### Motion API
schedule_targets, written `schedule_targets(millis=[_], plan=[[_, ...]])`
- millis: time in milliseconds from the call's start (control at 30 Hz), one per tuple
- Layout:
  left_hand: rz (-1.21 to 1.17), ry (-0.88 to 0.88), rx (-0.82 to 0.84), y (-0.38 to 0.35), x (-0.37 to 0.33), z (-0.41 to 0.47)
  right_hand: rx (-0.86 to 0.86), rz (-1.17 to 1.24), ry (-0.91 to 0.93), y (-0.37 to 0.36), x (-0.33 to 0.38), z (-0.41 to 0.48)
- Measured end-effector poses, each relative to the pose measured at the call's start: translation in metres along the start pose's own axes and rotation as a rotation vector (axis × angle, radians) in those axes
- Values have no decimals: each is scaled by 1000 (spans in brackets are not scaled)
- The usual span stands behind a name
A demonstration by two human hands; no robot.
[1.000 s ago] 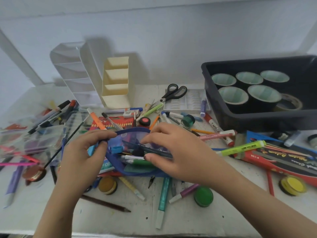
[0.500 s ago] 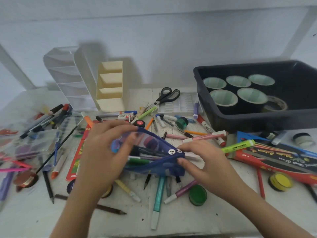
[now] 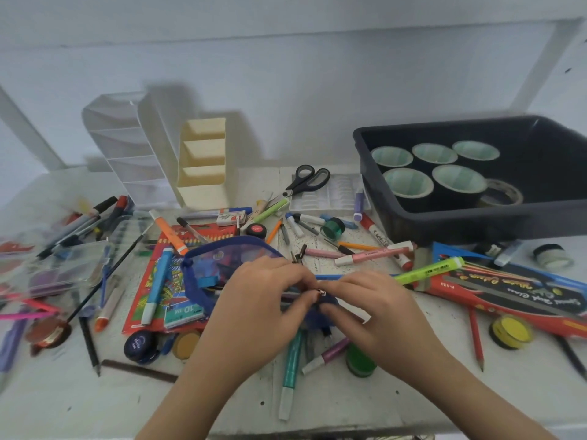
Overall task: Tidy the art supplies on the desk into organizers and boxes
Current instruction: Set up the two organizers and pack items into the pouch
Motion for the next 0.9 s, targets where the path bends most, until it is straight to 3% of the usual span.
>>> schedule_targets(millis=[200,367,533,767,900], plan=[[-215,220,14,1,9,-3,2,3,13,0,2,-4],[-122,347,-53,18,26,-2,-53,28,18,11,-1,-5],[137,315,-251,61,43,-1,-125,82,-38,24,-15,-8],[154,395,-558,99,58,4,-201,62,-56,50,-29,2],[143,316,-553,100,45,21,-274,19,-68,72,-37,15]])
Point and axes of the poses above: each hand's wrist, its own z-axis towards the middle knuckle, its own y-axis out of the back of the hand, x = y × z, the point moved 5 cm from there along z, towards the middle knuckle, and after that the axes turned 8 degrees about -x, right-handed, at the moved point
